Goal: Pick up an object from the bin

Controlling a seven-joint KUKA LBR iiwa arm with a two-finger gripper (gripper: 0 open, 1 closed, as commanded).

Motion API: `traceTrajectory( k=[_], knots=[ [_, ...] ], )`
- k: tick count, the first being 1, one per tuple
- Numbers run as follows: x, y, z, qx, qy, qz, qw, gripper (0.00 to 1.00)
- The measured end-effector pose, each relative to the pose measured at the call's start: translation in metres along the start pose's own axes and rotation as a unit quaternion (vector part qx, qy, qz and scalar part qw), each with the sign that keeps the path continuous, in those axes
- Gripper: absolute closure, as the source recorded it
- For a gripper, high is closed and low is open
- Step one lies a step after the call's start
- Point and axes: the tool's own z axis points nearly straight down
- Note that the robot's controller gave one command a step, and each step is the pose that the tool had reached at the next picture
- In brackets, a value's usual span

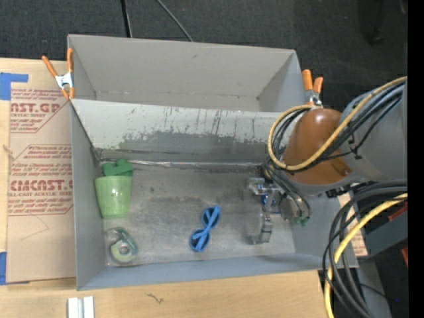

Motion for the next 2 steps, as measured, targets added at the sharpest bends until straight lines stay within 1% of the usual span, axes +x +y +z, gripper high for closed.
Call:
traceTrajectory(
  k=[1, 2],
  knots=[
    [-0.0242, 0.0928, -0.0006, -0.003, -0.0019, -0.02, 0.9998, 0.0],
    [-0.0236, 0.0871, -0.0005, -0.001, -0.001, -0.016, 0.9999, 1.0]
  ],
)
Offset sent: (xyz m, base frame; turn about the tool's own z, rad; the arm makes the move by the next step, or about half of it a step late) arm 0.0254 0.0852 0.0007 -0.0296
